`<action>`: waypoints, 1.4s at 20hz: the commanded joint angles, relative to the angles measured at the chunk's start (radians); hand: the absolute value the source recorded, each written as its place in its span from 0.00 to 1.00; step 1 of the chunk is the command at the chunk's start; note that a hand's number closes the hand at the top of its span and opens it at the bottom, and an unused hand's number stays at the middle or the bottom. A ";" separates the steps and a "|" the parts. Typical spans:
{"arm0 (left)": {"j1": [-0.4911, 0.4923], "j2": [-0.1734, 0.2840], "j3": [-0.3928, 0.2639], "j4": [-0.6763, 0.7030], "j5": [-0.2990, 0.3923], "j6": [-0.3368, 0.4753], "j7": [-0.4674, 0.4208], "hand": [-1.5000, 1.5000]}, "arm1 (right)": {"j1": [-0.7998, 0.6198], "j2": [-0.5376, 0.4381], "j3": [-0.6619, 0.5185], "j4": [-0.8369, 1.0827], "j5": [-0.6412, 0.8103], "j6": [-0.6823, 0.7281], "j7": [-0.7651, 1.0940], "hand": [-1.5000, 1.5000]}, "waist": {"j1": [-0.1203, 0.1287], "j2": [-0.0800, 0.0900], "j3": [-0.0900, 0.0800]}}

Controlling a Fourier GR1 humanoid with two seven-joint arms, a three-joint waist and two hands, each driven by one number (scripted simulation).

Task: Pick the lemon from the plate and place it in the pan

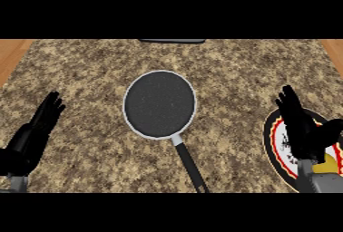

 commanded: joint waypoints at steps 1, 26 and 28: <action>0.008 0.006 0.031 -0.001 -0.019 0.024 0.019 0.50 | 0.011 -0.024 -0.079 -0.044 0.002 -0.062 0.018 0.00 | -0.033 -0.002 0.017; 0.033 -0.037 -0.110 0.000 -0.250 0.185 0.181 0.50 | 0.682 -0.401 -0.251 -0.524 0.265 -0.335 0.863 0.00 | -0.041 0.002 0.014; -0.007 -0.047 -0.130 -0.039 -0.258 0.191 0.249 0.50 | 0.614 -0.493 -0.303 -0.588 0.209 -0.271 0.992 0.00 | -0.037 0.003 0.014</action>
